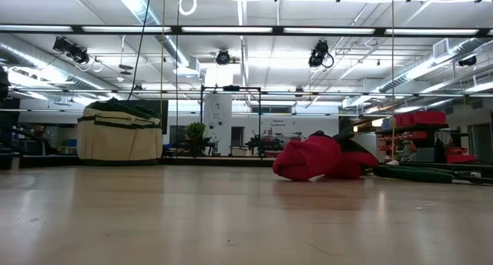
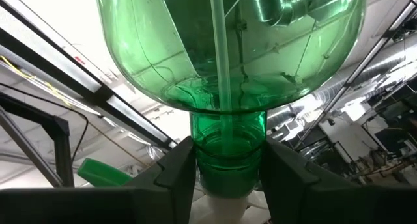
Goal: Pick & Place Garden tools in Gardening bag
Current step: Put the green spray bottle into the gardening bag
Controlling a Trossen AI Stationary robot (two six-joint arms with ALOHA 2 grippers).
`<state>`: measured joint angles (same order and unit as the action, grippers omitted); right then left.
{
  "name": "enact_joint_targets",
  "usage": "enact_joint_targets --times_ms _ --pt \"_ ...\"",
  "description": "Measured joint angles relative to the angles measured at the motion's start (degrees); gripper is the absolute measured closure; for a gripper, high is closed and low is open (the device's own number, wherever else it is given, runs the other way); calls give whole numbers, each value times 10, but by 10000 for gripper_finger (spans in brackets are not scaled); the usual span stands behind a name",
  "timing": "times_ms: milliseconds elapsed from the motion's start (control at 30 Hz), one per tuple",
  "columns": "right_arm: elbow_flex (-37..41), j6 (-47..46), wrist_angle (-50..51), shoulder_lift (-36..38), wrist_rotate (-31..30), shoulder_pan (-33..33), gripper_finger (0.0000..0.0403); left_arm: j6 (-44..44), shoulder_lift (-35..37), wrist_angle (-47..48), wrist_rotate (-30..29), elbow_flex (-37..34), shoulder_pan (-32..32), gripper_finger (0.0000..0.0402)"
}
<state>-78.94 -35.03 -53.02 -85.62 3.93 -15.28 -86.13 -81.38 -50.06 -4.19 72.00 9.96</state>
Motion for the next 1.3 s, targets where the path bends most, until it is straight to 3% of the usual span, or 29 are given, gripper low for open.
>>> enact_joint_targets --times_ms 267,667,1300 --pt "0 -1 -10 0 0 0 254 -1 -1 63 20 27 12 179" --pt "0 -1 -9 0 0 0 254 -16 -35 17 39 30 12 179" --pt "0 -28 -15 1 2 0 254 -16 -50 21 50 57 15 179"
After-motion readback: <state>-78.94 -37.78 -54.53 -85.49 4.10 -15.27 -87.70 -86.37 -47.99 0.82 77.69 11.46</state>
